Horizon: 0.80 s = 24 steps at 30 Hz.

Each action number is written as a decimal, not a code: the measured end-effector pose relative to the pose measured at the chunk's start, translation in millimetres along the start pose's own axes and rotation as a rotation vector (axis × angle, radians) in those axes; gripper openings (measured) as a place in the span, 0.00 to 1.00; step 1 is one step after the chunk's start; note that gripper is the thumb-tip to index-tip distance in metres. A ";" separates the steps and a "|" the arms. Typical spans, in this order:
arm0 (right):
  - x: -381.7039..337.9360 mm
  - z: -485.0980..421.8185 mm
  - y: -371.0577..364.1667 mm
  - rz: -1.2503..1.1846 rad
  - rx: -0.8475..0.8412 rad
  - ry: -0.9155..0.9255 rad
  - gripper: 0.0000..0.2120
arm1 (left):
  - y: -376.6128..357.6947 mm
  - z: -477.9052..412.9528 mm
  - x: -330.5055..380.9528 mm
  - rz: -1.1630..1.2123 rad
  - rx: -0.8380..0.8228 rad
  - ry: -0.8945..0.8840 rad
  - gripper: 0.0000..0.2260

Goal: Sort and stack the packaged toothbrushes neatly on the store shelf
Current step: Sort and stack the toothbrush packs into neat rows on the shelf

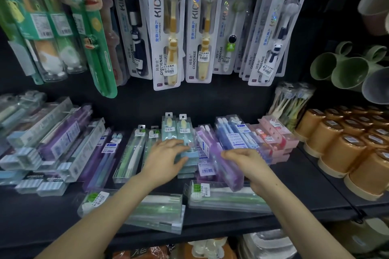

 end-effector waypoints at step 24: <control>-11.1 38.2 -19.8 1.007 0.115 0.620 0.25 | 25.4 -36.4 41.0 1.370 0.045 0.639 0.28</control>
Point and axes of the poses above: each hand's wrist, its own z-axis away from the middle knuckle, its own y-axis out of the back of the hand, x = y × z, the point moved 3 cm from there along -z, towards the middle knuckle, and after that the axes turned 11 degrees about -z, right-handed, at the moved point
